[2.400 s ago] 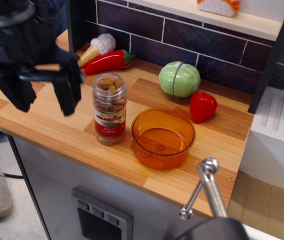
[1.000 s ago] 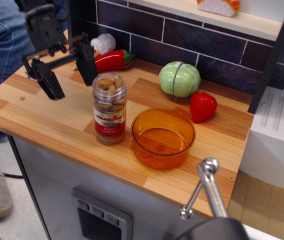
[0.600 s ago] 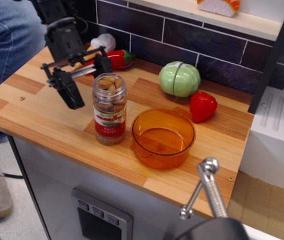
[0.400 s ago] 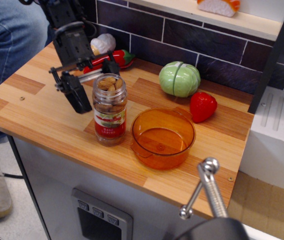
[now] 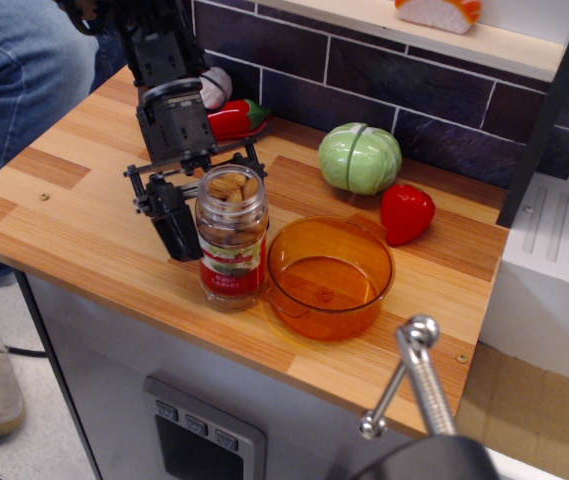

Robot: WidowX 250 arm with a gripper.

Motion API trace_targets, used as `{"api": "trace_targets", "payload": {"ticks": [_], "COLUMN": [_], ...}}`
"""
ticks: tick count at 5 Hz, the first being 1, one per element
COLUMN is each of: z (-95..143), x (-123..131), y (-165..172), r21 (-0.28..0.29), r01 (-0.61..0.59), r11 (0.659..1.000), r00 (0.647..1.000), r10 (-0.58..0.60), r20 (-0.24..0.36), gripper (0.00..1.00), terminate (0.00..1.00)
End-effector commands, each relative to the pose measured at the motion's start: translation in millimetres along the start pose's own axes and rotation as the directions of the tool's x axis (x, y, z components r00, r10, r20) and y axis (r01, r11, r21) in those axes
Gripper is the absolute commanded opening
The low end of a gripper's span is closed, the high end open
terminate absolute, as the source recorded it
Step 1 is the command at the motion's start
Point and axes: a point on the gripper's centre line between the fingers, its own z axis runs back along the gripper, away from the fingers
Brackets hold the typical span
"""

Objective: Pour almonds in pot

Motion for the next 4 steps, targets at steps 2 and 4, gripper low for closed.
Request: {"api": "trace_targets", "payload": {"ticks": [2, 4], "z": [51.7, 90.9], "x": [2.8, -18.6], "y": [-6.4, -34.7], "r21": [-0.173, -0.375], "r01": [-0.084, -0.005], "r11": [0.981, 0.927], "r00": [0.996, 0.934], "r10": [0.089, 0.139], "r20": [0.021, 0.329], "gripper": [0.00, 0.00], "terminate": [0.00, 0.00]}}
